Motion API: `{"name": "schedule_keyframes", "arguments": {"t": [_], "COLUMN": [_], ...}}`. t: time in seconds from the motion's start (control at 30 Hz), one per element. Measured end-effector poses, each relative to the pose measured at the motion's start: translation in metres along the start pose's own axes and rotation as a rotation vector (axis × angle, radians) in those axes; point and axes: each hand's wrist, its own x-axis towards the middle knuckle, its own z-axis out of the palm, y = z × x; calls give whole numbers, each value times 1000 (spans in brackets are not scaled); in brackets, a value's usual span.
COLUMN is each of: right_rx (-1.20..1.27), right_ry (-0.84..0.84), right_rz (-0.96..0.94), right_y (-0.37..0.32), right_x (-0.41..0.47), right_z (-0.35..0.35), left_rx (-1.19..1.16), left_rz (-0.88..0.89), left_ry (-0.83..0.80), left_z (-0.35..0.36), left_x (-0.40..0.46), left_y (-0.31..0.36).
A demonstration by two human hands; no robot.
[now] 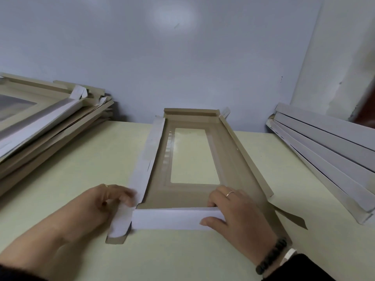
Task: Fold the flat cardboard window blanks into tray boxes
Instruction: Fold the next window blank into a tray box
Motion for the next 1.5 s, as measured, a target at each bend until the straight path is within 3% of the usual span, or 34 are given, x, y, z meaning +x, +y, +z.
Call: {"name": "schedule_keyframes", "arguments": {"t": [0.1, 0.2, 0.3, 0.5, 0.6, 0.77, 0.9, 1.13, 1.23, 1.3, 1.43, 1.5], "right_rx": [-166, -235, -206, 1, 113, 35, 65, 52, 60, 158, 232, 177], "right_ry": [104, 48, -13, -156, -253, -128, -120, -169, -61, 101, 549, 575], "right_rz": [-170, -304, -299, -201, -146, -170, -156, -153, -202, -189, 220, 475], "right_y": [-10, -12, -12, -12, -11, -13, -12, -11, -10, -1, 42, 69], "right_x": [-5, -14, -20, -29, -30, -30, -31, -31, -29, -27, -31, -40], "right_z": [-7, -8, -7, -14, -14, -15, -13, -15, -14, -18, -40, -46], "left_rx": [-103, -143, -189, -180, -207, -280, -349, -295, -124, -14, 75, 80], "left_rz": [-27, -35, -43, -15, -33, -10, 19, -17, 69, 151, 189, 181], "left_ry": [-80, -174, -278, -324, -317, -202, -77, -47, 4, 26, 91, 98], "left_z": [-6, -11, -14, -17, -15, -8, -3, 0, 12, 20, 27, 27], "left_x": [0, 1, 0, -2, -2, 0, -1, 0, 0, 0, -1, -1], "left_y": [-9, -18, -20, -25, -24, -18, -8, -3, 4, 8, 11, 9]}}
